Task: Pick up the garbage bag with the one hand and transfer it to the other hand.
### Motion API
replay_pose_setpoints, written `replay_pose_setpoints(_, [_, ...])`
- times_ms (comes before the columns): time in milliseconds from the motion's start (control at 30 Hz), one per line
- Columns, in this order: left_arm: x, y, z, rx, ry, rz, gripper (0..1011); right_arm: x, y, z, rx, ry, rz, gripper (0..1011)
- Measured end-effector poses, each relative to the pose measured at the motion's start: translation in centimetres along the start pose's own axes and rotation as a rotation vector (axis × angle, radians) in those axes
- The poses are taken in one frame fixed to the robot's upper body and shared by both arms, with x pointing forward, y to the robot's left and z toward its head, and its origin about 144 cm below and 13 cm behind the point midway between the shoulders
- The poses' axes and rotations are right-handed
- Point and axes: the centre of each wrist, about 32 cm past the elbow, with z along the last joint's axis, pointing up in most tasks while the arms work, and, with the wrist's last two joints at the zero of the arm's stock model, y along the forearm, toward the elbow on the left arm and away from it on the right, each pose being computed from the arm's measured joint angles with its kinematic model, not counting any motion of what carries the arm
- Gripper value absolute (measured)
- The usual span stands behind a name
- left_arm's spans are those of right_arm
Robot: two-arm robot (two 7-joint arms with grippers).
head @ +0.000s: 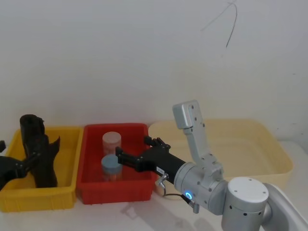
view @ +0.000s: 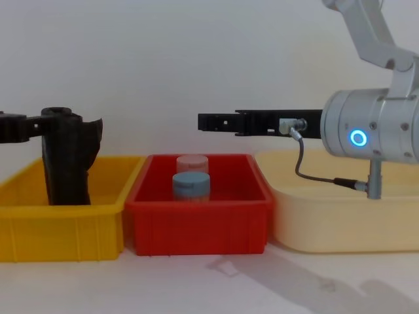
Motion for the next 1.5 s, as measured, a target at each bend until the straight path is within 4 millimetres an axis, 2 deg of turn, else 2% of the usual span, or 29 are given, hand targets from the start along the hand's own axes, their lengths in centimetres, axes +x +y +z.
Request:
replay_pose_setpoints(600, [0.3, -4.0, -0.5, 0.027, 0.002, -0.076, 1001, 0.3, -0.2, -0.1, 0.009, 0.022, -0.005, 1001])
replay_pose_setpoints(1200, [0.6, -5.8, -1.1, 0.039, 0.01, -0.098, 1001, 0.8, -0.1, -0.1, -0.005, 0.032, -0.009, 1001])
replay_pose_setpoints(1500, [0.7, -6.2, -1.2, 0.04, 0.013, -0.106, 1001, 0.8, 0.6, 0.3, -0.047, 0.027, 0.014, 1001])
